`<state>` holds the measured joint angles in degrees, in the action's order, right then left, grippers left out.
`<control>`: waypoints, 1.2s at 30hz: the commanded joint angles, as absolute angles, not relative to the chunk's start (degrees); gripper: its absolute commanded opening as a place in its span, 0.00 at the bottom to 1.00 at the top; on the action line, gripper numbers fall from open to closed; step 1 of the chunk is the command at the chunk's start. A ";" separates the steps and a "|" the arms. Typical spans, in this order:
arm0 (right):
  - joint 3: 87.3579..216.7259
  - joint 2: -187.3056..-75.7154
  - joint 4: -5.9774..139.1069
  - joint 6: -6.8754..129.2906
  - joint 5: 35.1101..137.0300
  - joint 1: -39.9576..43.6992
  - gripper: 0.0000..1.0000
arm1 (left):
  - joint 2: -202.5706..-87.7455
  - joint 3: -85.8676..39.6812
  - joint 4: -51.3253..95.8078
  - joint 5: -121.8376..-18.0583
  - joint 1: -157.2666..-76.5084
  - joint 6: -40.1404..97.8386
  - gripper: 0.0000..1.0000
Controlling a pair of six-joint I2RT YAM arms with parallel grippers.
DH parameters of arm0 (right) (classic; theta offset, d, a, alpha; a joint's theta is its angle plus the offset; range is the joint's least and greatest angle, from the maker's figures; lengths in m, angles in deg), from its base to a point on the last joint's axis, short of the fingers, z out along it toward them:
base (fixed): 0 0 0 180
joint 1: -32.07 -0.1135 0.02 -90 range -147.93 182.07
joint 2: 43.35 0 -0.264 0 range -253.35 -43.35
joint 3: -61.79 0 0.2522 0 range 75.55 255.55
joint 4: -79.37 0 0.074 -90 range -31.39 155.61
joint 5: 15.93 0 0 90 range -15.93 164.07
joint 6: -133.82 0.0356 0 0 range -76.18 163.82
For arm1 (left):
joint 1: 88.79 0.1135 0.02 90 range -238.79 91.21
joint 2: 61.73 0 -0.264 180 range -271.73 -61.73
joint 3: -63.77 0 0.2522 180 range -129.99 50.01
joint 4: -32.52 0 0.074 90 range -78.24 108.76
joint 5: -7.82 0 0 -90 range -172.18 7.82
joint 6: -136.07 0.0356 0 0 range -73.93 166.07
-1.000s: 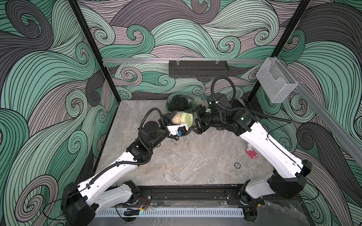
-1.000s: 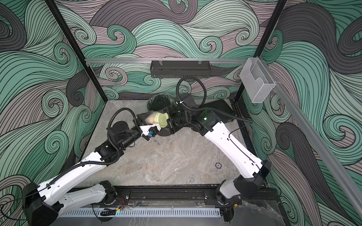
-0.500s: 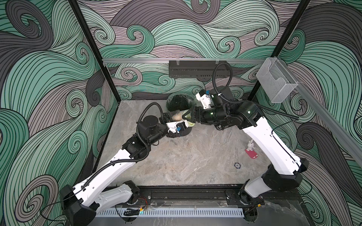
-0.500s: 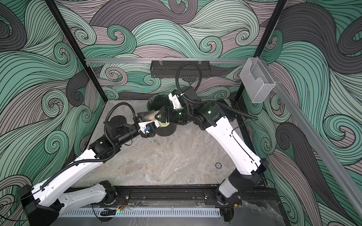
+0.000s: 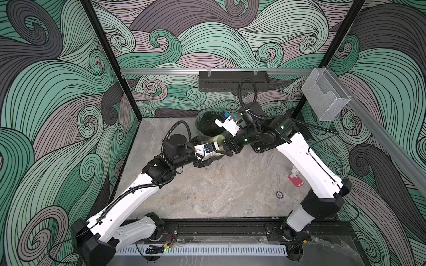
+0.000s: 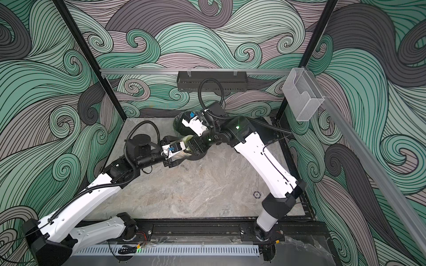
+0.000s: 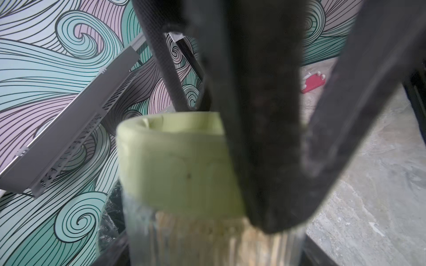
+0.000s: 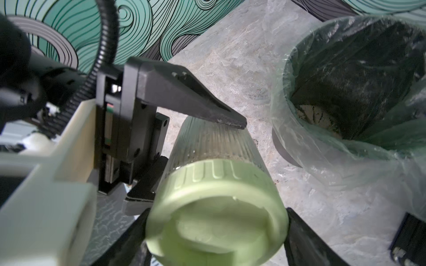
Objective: Empty expired oatmeal from jars
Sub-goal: Unscrew the lid from the jar.
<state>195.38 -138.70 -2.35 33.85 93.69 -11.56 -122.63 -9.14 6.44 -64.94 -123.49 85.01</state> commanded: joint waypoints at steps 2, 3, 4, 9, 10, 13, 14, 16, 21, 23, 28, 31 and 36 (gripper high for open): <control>192.06 -138.39 -7.33 14.45 97.13 -12.87 0.15 | -121.94 -15.77 16.33 -61.95 -122.23 81.78 0.00; 190.93 -137.93 -7.25 10.84 97.51 -12.77 0.15 | -121.93 -15.88 16.30 -61.58 -122.10 81.63 0.00; 189.85 -137.43 -7.09 7.64 97.69 -12.75 0.13 | -121.94 -15.91 16.33 -61.36 -122.02 81.49 0.00; 188.97 -136.61 -6.01 -3.43 97.02 -12.02 0.11 | -121.85 -15.82 16.39 -60.83 -121.75 81.14 0.00; 189.19 -136.60 -6.09 -4.86 97.01 -11.80 0.11 | -121.77 -15.82 16.15 -60.74 -121.68 81.22 0.00; 189.95 -136.34 -5.80 -4.79 98.26 -10.99 0.20 | -121.59 -15.91 15.69 -60.73 -121.66 81.20 0.00; 190.02 -136.25 -5.48 -3.95 99.28 -10.61 0.27 | -121.50 -15.82 15.68 -60.82 -121.58 81.20 0.00; 189.83 -136.01 -5.14 -1.90 100.65 -10.51 0.54 | -121.60 -15.74 15.67 -60.82 -121.57 81.14 0.00; 188.86 -135.10 -4.99 -2.38 98.93 -10.40 0.87 | -121.76 -15.64 15.60 -61.07 -121.53 81.22 0.00; 188.63 -134.68 -4.92 -3.31 97.67 -10.38 0.99 | -121.77 -15.77 15.53 -61.04 -121.40 81.23 0.00; 187.51 -133.55 -3.97 -4.31 94.17 -10.20 0.99 | -121.94 -16.30 15.07 -60.91 -121.31 81.30 0.00; 186.78 -132.83 -2.51 -3.86 91.42 -9.62 0.99 | -121.85 -16.26 14.98 -60.91 -121.26 81.31 0.00; 184.59 -130.53 -1.61 -3.63 90.07 -6.96 0.99 | -121.72 -16.26 14.85 -61.08 -121.22 81.55 0.00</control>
